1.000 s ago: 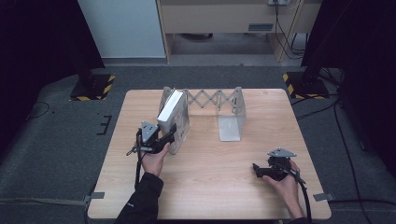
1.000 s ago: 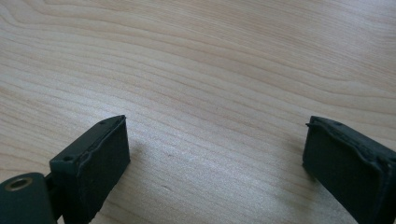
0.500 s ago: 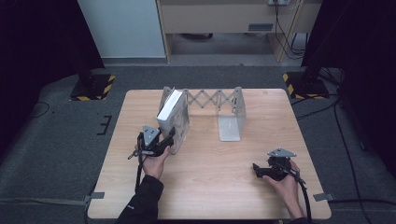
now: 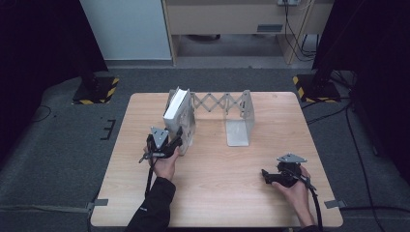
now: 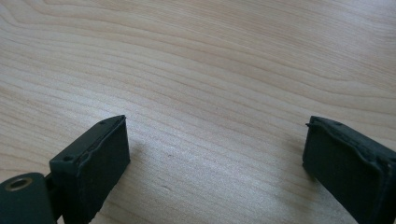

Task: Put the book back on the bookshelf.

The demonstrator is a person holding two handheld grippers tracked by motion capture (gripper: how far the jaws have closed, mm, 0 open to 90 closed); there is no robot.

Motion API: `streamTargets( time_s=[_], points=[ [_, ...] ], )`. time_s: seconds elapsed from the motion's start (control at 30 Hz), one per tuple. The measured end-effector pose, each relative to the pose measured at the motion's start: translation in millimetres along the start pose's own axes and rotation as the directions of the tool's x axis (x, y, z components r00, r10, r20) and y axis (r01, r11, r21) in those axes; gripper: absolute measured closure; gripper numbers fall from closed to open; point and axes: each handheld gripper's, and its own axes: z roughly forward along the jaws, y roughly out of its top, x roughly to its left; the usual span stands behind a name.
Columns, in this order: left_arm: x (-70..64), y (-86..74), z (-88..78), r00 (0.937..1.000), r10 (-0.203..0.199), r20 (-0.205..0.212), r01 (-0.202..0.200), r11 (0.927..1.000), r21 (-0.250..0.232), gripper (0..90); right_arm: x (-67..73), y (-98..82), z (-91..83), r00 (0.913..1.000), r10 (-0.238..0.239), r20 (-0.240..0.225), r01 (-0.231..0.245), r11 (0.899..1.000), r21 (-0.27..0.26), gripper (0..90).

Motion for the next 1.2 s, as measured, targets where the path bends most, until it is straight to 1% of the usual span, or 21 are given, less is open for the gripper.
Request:
streamTargets(
  time_s=[0.07, 0.1, 0.17, 0.2, 0.33, 0.4, 0.57, 0.7, 0.77, 0.9, 0.93, 1.0, 1.1, 1.2],
  points=[
    [0.8, -0.4, -0.8, 0.9997, -0.001, 0.025, 0.001, 1.0000, 0.004, 50.7, 0.3, 0.1, 0.1, 1.0000, 0.001, -0.001, -0.001, 1.000, 0.000, 7.5],
    [1.5, -0.7, -1.5, 0.9991, -0.009, 0.042, 0.009, 0.9999, 0.006, 50.0, 0.3, 0.1, 0.2, 1.0000, 0.001, -0.001, -0.001, 1.000, 0.000, 7.5],
    [3.3, -1.3, -4.2, 0.9963, -0.031, 0.080, 0.030, 0.9995, 0.011, 48.3, 0.3, 0.1, 0.2, 1.0000, 0.001, -0.001, -0.001, 1.000, 0.000, 7.5],
    [4.0, -1.5, -6.3, 0.9953, -0.028, 0.093, 0.027, 0.9995, 0.013, 47.8, 0.3, 0.1, 0.2, 1.0000, 0.001, -0.001, -0.001, 1.000, 0.001, 7.5],
    [5.3, -1.4, -16.3, 0.9930, -0.017, 0.117, 0.013, 0.9993, 0.034, 46.2, 0.3, 0.2, 0.0, 1.0000, 0.001, -0.002, -0.001, 1.000, 0.002, 7.5],
    [7.6, -1.7, -21.6, 0.9901, -0.029, 0.137, 0.024, 0.9990, 0.039, 46.4, 0.3, 0.2, 0.0, 1.0000, 0.001, -0.002, -0.001, 1.000, 0.002, 7.5],
    [9.7, -3.1, -25.1, 0.9844, -0.051, 0.168, 0.045, 0.9982, 0.040, 49.4, 0.4, 0.3, 0.1, 1.0000, 0.002, -0.002, -0.002, 1.000, 0.002, 7.5],
    [4.8, -1.3, -23.3, 0.9834, -0.043, 0.176, 0.035, 0.9983, 0.048, 49.7, 0.4, 0.3, 0.3, 1.0000, 0.001, -0.001, -0.001, 1.000, 0.000, 7.5],
    [2.1, -0.4, -21.4, 0.9846, -0.039, 0.171, 0.031, 0.9983, 0.049, 49.9, 0.3, 0.4, 0.3, 1.0000, -0.001, -0.001, 0.001, 1.000, 0.000, 7.5],
    [-2.1, 0.4, -17.2, 0.9848, -0.045, 0.168, 0.038, 0.9981, 0.048, 49.2, 0.4, 0.4, 0.4, 1.0000, -0.001, -0.001, 0.001, 1.000, 0.000, 7.5],
    [-5.0, 0.1, -13.8, 0.9856, -0.041, 0.164, 0.035, 0.9986, 0.041, 49.0, 0.4, 0.4, 0.4, 1.0000, -0.001, -0.001, 0.001, 1.000, 0.000, 7.6],
    [-6.7, 0.7, -10.5, 0.9867, -0.036, 0.158, 0.031, 0.9989, 0.037, 49.1, 0.4, 0.4, 0.3, 1.0000, -0.001, -0.001, 0.001, 1.000, 0.000, 7.5],
    [-8.3, 3.2, -3.2, 0.9868, -0.039, 0.157, 0.033, 0.9985, 0.044, 48.6, 0.3, 0.4, 0.4, 1.0000, -0.001, -0.001, 0.001, 1.000, 0.000, 7.5],
    [-9.5, 4.2, 4.3, 0.9877, -0.022, 0.155, 0.016, 0.9991, 0.039, 48.4, 0.3, 0.4, 0.3, 1.0000, -0.002, -0.001, 0.002, 1.000, 0.001, 7.5]
  ],
)
